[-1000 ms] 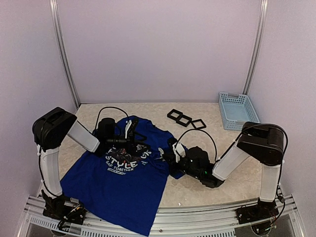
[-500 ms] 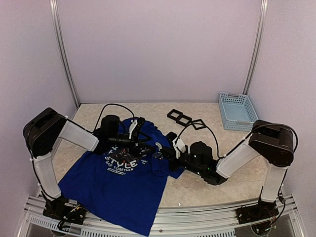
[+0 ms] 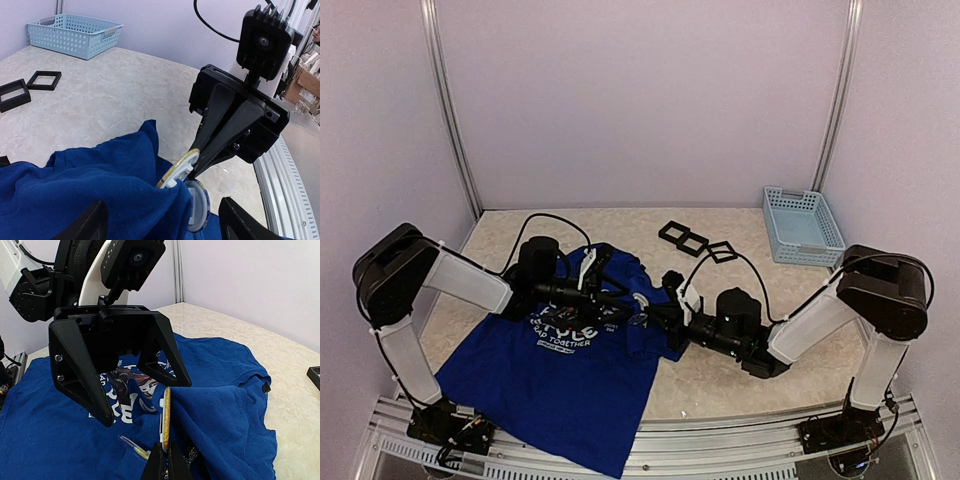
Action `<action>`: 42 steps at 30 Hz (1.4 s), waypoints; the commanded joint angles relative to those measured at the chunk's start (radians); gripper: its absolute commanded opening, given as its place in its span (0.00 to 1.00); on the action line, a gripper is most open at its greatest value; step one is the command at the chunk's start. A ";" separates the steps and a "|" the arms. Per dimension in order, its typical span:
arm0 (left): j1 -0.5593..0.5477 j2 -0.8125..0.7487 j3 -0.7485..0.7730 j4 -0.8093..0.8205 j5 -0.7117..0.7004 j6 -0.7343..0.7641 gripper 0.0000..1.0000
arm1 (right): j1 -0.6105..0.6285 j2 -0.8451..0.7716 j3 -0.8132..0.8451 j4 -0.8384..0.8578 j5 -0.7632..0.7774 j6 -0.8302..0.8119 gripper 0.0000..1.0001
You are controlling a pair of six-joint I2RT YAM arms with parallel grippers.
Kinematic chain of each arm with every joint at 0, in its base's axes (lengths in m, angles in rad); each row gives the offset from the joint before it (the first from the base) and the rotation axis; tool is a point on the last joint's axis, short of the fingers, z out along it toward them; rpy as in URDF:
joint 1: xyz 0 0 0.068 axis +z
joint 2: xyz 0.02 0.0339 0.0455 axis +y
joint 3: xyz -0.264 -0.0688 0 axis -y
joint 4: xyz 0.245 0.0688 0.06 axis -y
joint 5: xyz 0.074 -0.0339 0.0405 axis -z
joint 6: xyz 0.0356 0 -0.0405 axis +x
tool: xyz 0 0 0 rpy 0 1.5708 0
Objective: Remove the brooch from the garment
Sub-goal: Pass from the right arm to the left
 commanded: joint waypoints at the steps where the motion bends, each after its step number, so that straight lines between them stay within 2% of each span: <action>1: -0.022 -0.021 0.005 0.024 0.013 -0.012 0.71 | 0.028 -0.015 -0.021 0.098 -0.016 -0.008 0.00; 6: -0.032 0.006 0.005 0.057 0.000 -0.041 0.69 | 0.032 -0.005 -0.053 0.187 -0.016 0.001 0.00; 9: -0.036 0.023 0.000 0.102 0.023 -0.071 0.63 | 0.036 0.012 -0.053 0.220 -0.017 0.003 0.00; 15: -0.048 0.041 -0.020 0.172 0.035 -0.086 0.34 | 0.048 0.062 -0.010 0.205 -0.006 -0.011 0.00; 18: -0.048 0.033 -0.036 0.174 0.030 -0.080 0.26 | 0.048 0.063 -0.002 0.179 -0.002 -0.003 0.00; 22: -0.047 0.025 -0.054 0.176 0.014 -0.072 0.05 | 0.048 0.073 0.000 0.165 -0.003 0.004 0.00; 24: -0.048 0.026 -0.059 0.184 0.011 -0.075 0.00 | 0.048 0.072 -0.003 0.149 -0.003 0.013 0.00; 26: -0.049 0.021 -0.072 0.193 0.000 -0.078 0.00 | 0.049 0.059 -0.017 0.132 0.002 0.023 0.13; 27: -0.050 0.013 -0.079 0.193 -0.010 -0.076 0.00 | 0.050 0.048 -0.026 0.116 0.009 0.028 0.24; 30: -0.054 -0.022 -0.104 0.159 -0.050 -0.058 0.00 | 0.051 -0.015 -0.027 -0.031 0.049 0.041 0.44; 33: -0.071 -0.060 -0.114 0.090 -0.107 -0.029 0.00 | 0.071 -0.084 0.003 -0.215 0.104 0.038 0.51; 36: -0.102 -0.091 -0.119 0.035 -0.193 0.020 0.00 | 0.103 -0.131 0.043 -0.394 0.153 0.021 0.54; 42: -0.119 -0.113 -0.159 0.059 -0.227 0.005 0.00 | 0.133 -0.174 0.093 -0.584 0.114 0.056 0.57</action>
